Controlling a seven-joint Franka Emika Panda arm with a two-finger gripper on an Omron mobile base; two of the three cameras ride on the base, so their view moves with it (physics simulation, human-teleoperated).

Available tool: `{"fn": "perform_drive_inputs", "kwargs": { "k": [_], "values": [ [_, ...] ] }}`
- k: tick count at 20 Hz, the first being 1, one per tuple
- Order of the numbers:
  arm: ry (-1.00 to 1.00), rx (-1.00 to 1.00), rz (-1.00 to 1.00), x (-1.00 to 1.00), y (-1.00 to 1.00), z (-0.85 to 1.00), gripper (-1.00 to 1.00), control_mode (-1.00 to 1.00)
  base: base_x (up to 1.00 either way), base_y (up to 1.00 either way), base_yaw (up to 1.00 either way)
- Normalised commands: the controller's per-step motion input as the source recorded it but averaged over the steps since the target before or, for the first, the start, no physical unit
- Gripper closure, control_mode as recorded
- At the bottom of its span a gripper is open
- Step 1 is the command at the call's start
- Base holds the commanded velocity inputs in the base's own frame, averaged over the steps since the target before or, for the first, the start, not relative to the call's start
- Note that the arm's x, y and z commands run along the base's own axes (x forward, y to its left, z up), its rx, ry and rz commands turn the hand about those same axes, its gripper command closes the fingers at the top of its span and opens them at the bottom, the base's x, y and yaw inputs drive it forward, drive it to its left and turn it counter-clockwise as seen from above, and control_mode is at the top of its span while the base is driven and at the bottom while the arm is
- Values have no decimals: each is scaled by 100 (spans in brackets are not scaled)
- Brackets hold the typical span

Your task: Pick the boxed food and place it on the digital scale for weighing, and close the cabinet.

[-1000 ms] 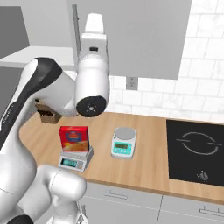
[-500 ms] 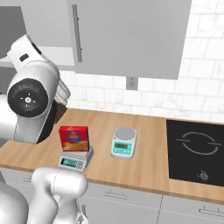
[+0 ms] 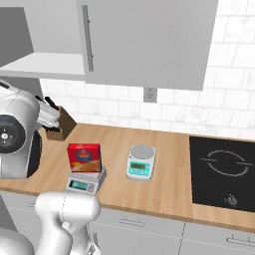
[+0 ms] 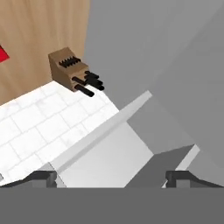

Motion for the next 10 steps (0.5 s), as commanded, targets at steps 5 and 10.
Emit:
{"fn": "perform_drive_inputs", "kwargs": {
  "k": [5,10],
  "values": [
    [-14,-21,1,-20,63,-34,-100,-100,0,0,0],
    [-3,-13,5,-62,56,-6,-100,-100,0,0,0]
  ]
}}
